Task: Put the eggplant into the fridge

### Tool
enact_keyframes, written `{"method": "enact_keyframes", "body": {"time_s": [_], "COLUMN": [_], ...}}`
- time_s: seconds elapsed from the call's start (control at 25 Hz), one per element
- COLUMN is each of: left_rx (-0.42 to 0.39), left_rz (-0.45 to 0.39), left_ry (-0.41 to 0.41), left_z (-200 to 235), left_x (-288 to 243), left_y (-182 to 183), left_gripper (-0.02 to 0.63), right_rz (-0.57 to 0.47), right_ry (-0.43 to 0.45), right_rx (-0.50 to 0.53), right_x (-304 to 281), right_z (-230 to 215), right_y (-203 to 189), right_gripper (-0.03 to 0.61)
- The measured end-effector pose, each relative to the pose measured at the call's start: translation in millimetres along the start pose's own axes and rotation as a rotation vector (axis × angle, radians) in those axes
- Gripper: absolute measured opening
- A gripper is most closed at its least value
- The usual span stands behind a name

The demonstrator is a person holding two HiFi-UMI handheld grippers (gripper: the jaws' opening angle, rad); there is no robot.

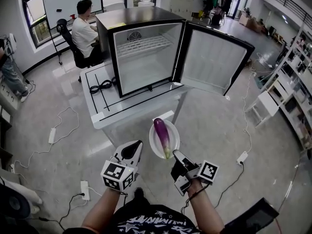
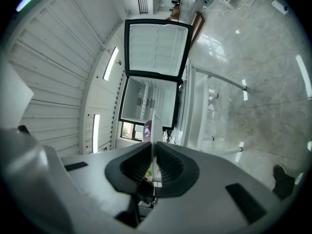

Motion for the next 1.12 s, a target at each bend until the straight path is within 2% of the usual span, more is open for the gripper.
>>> {"method": "enact_keyframes", "body": {"time_s": [0.6, 1.12], "left_rx": [0.014, 0.04], "left_rz": [-0.008, -0.012], "left_ry": [-0.049, 0.001], "left_z": [72, 102], "left_x": [-7, -10], "left_y": [4, 2], "left_gripper": [0.009, 0.009], "right_rz": [-0.068, -0.044], "right_ry": [-0.018, -0.019], "right_rx": [0.0, -0.009], "right_x": [-67, -97], "right_z": [-2, -7], "right_y": [-13, -4], "right_gripper": [0.027, 0.027]}}
Point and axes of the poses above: the fingertips, and each gripper's own axes: x backward along the fingers, z to its left, y out of its top, the point moved 2 cm from there along x, backward along the fingers, and after that the axes turned 1 degree about -x, right-handed, at the moved point
